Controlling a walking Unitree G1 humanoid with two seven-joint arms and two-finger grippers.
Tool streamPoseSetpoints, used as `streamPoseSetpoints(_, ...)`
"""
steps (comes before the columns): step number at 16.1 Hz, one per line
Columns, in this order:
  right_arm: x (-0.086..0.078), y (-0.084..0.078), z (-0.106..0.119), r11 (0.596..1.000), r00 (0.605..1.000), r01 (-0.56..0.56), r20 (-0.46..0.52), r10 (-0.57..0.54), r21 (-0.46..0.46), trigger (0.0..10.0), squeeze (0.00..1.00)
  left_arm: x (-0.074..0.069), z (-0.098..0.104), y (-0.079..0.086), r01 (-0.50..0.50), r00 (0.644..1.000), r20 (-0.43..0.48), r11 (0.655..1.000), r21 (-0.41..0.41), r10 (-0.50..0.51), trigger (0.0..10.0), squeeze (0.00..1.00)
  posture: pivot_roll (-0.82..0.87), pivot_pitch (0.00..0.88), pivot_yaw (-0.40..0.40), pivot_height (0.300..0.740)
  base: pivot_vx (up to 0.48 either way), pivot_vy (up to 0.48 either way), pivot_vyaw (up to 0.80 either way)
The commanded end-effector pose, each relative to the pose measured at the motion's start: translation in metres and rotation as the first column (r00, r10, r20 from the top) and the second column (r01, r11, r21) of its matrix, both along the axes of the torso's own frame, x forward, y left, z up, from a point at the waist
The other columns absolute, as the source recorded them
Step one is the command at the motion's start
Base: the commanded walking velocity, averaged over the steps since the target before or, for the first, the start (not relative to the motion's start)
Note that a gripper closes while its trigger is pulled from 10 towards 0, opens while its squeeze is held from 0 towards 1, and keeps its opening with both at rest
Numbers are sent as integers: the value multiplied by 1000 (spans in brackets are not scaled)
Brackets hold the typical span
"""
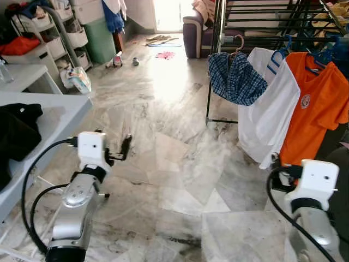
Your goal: Hang hanger
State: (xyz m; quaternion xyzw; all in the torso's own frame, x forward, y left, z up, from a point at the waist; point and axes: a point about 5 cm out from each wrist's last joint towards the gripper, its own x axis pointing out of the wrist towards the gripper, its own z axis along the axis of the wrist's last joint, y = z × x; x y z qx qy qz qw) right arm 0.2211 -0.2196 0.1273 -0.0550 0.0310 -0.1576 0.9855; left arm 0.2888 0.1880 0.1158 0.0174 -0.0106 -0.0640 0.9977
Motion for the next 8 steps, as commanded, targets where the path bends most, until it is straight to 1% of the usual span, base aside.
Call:
streamPoseSetpoints(1, 2, -1, 1, 1000, 1000, -10, -11, 10, 10, 10000, 0, -4, 1, 5, -19, 1000, 10, 1000, 8, 19, 10000, 0, -101, 50, 45, 740, 0, 0, 0)
streamPoseSetpoints(3, 8, 2, 4, 999, 999, -40, -3, 40, 4, 10000, 0, -5, 3, 0, 3, 1000, 17, 999, -35, -3, 10000, 0, -97, 56, 32, 740, 0, 0, 0)
streamPoseSetpoints(4, 12, 7, 6, 997, 998, -70, 4, 70, 23, 10000, 0, -5, 5, -5, 21, 999, 30, 998, -55, -19, 10000, 0, -97, 56, 32, 740, 0, 0, 0)
streamPoseSetpoints(5, 13, 10, 4, 996, 997, -77, -4, 77, 44, 10000, 0, -4, 6, -10, 37, 999, 36, 998, -54, -35, 10000, 0, -99, 58, 29, 740, 240, 0, 0)
streamPoseSetpoints(8, 16, 14, 5, 995, 996, -84, 1, 84, 54, 10000, 0, -3, 9, -19, 91, 995, 49, 994, -60, -88, 10000, 0, -101, 57, 37, 740, 345, 0, -746)
